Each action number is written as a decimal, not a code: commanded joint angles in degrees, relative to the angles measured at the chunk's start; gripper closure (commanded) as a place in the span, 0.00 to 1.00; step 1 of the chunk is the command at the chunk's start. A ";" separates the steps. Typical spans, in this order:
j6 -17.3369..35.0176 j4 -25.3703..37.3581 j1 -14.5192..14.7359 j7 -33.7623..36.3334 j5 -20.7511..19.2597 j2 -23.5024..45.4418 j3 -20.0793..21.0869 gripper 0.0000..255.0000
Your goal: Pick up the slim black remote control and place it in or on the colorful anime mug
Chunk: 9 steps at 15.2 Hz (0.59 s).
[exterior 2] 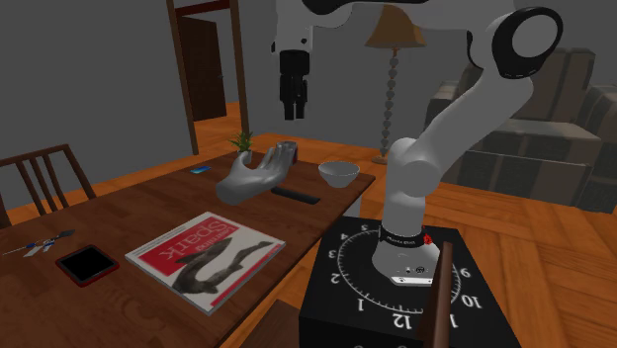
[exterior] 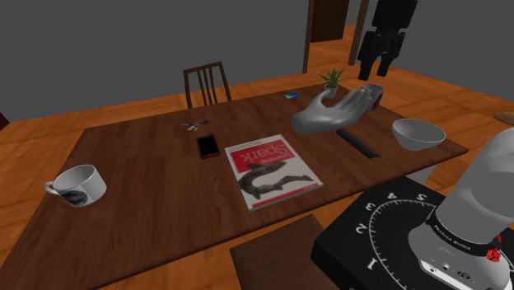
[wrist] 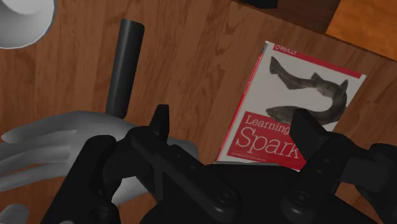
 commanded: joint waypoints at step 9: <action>14.91 -11.38 -4.00 2.90 -3.89 3.36 0.38 0.00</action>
